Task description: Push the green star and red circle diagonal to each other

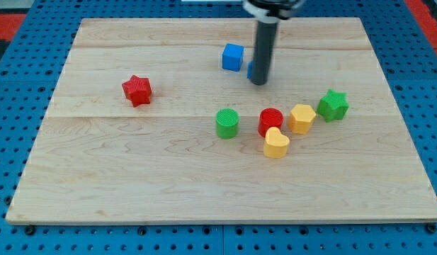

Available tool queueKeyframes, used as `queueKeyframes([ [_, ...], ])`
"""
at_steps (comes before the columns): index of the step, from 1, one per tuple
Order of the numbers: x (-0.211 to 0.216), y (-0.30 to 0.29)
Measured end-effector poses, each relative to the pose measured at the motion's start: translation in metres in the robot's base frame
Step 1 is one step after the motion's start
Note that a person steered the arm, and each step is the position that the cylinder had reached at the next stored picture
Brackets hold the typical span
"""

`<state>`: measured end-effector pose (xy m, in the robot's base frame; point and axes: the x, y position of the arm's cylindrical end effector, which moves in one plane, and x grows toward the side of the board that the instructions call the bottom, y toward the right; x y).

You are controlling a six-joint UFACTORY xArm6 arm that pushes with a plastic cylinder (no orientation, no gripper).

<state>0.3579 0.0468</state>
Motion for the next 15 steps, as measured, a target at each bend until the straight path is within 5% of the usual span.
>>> queueKeyframes([
  [2,-0.018,0.124],
  [4,0.055,0.217],
  [5,0.079,0.159],
  [7,0.028,0.090],
  [12,0.143,-0.046],
  [14,0.173,0.043],
  [15,0.229,0.012],
])
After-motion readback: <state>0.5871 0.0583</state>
